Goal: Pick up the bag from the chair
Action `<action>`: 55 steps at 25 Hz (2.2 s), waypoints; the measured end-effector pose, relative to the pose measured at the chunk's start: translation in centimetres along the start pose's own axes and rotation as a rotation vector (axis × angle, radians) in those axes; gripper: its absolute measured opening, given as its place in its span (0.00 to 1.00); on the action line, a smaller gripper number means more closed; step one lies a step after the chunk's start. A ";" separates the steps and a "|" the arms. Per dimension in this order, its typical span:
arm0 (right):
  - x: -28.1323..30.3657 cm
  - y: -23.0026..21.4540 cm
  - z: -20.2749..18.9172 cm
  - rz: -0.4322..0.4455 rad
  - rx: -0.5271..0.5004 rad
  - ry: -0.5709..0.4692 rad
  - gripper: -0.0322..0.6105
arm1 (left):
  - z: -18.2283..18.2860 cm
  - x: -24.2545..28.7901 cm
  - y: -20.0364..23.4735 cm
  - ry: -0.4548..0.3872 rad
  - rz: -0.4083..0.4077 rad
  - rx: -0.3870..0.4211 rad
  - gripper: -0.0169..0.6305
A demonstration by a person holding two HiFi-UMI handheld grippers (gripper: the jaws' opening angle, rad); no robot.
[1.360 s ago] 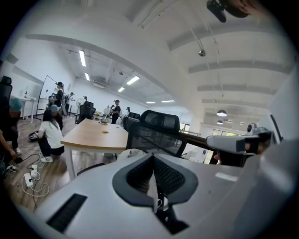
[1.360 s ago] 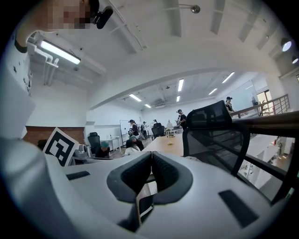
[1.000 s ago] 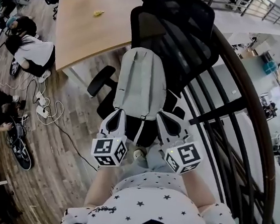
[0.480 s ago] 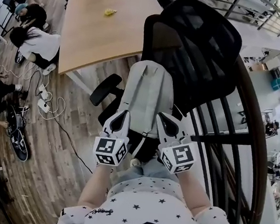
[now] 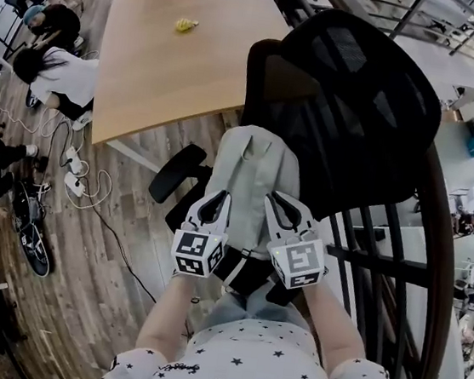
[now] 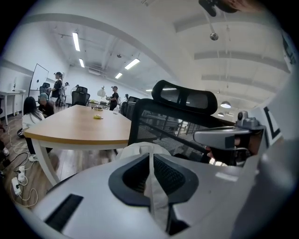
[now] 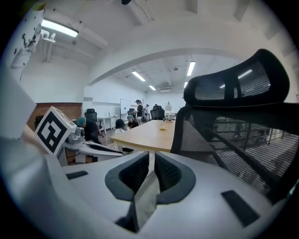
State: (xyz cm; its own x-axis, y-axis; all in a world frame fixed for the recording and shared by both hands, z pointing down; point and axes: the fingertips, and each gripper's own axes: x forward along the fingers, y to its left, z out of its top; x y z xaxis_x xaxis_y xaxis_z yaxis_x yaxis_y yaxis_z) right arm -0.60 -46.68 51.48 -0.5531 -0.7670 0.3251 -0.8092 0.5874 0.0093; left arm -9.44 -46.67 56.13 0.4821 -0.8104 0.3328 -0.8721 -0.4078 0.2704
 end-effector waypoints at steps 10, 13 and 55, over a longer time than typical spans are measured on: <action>8.2 -3.5 -5.0 -0.017 -0.152 0.099 0.14 | -3.3 8.7 3.8 0.092 -0.004 0.114 0.26; 10.3 -4.5 -6.4 -0.028 -0.233 0.142 0.16 | -4.2 11.1 5.3 0.127 0.004 0.152 0.28; 13.1 -5.9 -1.9 -0.092 -0.043 -0.023 0.05 | 2.3 14.0 3.9 -0.057 -0.035 0.153 0.12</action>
State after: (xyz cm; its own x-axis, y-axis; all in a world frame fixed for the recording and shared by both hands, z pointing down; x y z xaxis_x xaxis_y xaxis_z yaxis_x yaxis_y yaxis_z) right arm -2.65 -59.71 57.48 -0.4819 -0.8234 0.2996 -0.8476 0.5248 0.0787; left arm -6.29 -60.63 59.76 0.5107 -0.8155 0.2724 -0.8595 -0.4920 0.1385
